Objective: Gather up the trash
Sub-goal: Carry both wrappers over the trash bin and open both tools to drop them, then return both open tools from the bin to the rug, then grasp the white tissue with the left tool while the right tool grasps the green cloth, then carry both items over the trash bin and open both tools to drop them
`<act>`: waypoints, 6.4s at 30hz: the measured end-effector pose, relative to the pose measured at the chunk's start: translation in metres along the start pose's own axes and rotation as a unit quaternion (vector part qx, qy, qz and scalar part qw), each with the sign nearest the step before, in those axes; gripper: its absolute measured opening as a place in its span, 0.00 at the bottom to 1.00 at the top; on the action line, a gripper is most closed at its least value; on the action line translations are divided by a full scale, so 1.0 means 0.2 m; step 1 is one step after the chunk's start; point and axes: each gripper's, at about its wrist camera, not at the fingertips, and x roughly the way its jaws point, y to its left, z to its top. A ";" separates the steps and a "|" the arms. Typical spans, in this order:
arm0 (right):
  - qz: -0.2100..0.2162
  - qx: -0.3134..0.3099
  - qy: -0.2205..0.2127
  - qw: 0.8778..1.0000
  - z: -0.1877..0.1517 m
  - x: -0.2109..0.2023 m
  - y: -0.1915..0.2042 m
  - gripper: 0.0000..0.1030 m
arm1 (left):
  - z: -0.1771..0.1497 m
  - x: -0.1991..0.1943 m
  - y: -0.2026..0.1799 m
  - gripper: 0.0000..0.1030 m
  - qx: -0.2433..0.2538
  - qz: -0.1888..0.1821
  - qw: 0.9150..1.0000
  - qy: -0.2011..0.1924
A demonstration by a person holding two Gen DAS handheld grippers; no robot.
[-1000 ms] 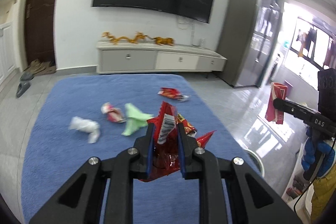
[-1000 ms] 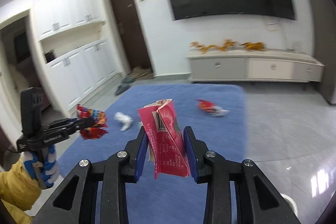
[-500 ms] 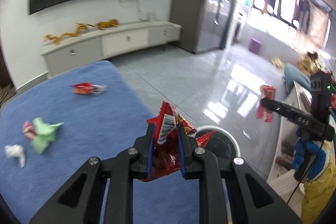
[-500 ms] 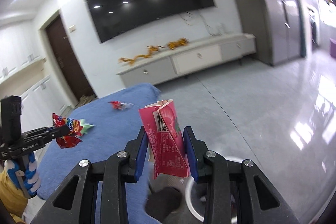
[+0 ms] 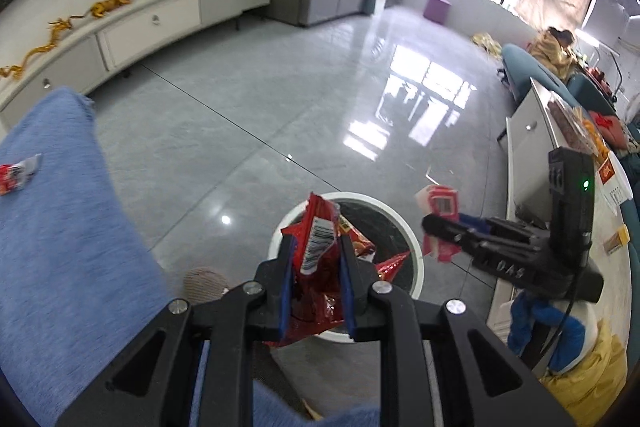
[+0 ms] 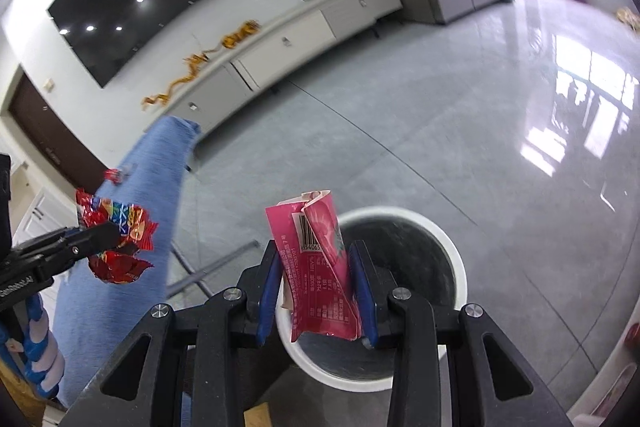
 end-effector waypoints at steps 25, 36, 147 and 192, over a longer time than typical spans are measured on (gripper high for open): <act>-0.064 0.028 0.017 0.997 -0.03 0.04 -0.05 0.46 | 0.04 0.13 -0.08 0.40 -0.009 -0.019 1.000 0.013; -0.066 -0.002 -0.030 0.997 0.00 -0.19 0.17 0.50 | -0.05 -0.27 -0.06 0.58 -0.013 0.029 0.997 -0.072; 0.168 -0.425 0.111 0.883 -0.27 1.01 2.51 0.70 | -1.05 -0.91 2.13 0.44 -0.391 0.234 0.877 -0.150; 0.102 -0.283 -0.116 0.947 -0.10 -0.57 1.67 0.30 | -0.82 -1.69 0.92 0.25 -0.225 0.141 0.906 -0.329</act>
